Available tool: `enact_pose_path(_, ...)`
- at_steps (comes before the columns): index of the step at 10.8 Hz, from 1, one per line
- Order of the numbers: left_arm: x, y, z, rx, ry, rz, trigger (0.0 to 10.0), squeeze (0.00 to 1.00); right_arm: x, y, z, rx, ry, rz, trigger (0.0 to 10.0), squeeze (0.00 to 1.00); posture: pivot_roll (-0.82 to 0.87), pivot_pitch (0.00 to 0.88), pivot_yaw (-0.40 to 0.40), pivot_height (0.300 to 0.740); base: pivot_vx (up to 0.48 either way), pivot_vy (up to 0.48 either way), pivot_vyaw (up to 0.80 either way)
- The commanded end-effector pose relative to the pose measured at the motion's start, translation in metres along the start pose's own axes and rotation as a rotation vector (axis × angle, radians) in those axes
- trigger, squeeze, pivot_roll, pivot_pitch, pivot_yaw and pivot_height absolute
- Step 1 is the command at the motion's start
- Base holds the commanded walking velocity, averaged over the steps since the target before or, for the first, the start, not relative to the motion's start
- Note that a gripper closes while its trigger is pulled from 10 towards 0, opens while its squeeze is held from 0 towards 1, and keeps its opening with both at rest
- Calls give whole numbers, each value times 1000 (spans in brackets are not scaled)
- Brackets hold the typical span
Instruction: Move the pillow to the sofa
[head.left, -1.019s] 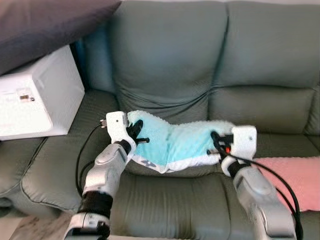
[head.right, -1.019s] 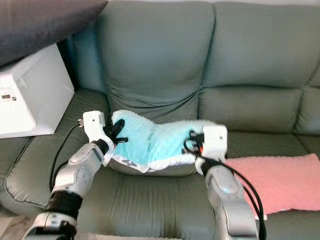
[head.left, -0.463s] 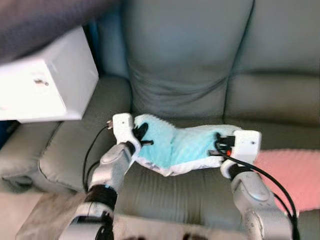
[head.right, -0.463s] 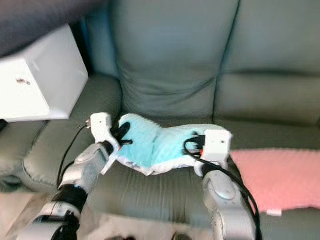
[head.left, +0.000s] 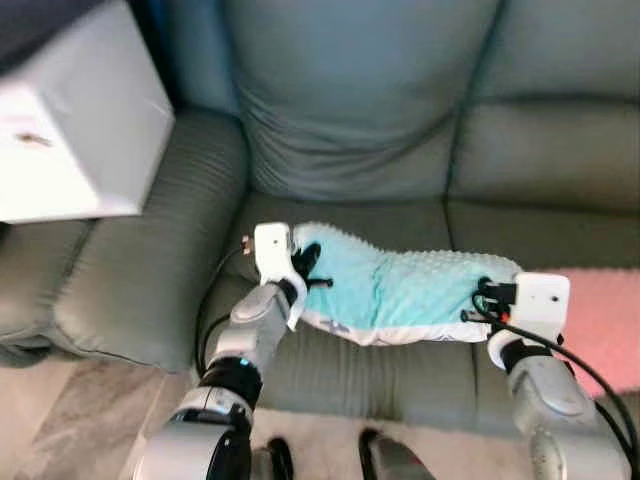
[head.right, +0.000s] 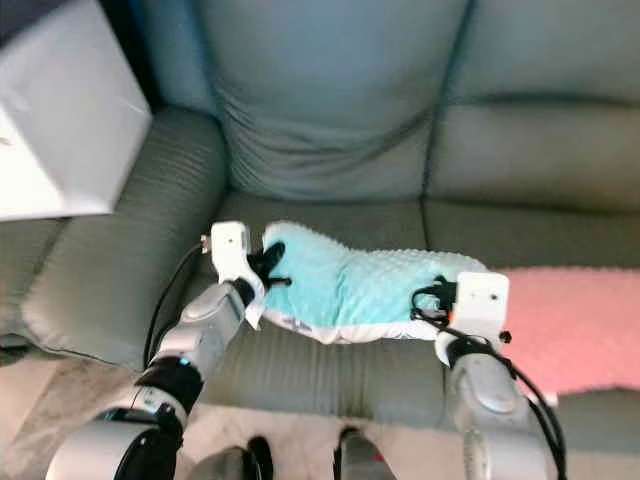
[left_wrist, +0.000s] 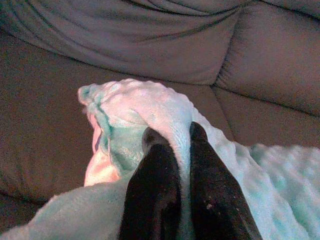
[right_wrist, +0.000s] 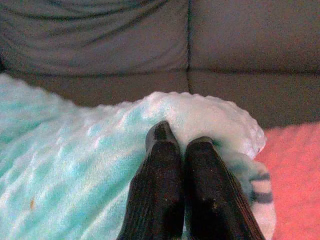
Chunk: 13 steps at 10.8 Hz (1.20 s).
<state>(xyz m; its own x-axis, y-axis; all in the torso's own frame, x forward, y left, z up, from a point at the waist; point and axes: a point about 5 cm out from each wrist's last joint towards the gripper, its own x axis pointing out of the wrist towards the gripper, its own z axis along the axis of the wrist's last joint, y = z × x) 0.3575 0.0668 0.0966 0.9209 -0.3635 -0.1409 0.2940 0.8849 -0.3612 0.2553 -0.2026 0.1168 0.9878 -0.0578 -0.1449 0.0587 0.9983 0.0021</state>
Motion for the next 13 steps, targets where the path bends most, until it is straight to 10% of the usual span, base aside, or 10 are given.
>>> enact_pose_path(1, 0, 3, 0, 13, -11, 35, 10000, 0, 2, 0, -1, 26, -3, 48, 10000, 0, -325, 348, 68, 740, 0, 0, 0)
enact_pose_path(4, 7, 2, 24, 103, -135, 108, 10000, 0, 14, -1, 8, 34, -67, 103, 10000, 0, -343, 397, 41, 740, 0, 0, 0)
enact_pose_path(8, 7, 38, 88, 135, -292, 291, 10000, 0, 46, 24, 30, 30, -152, 233, 10000, 0, -331, 433, 20, 740, 0, 0, 0)
enact_pose_path(11, -1, 63, 93, 126, -293, 400, 10000, 0, 68, 30, 33, 14, -169, 230, 10000, 0, -323, 444, 12, 740, 0, 0, 0)
enact_pose_path(12, -2, 65, 90, 102, -287, 411, 10000, 1000, 71, 32, 36, 17, -182, 229, 10000, 1000, -327, 447, 7, 740, 0, 0, 0)
enact_pose_path(13, -2, 65, 89, 100, -287, 411, 10000, 1000, 72, 33, 37, 11, -187, 231, 10000, 1000, -330, 448, 7, 740, 0, 0, 0)
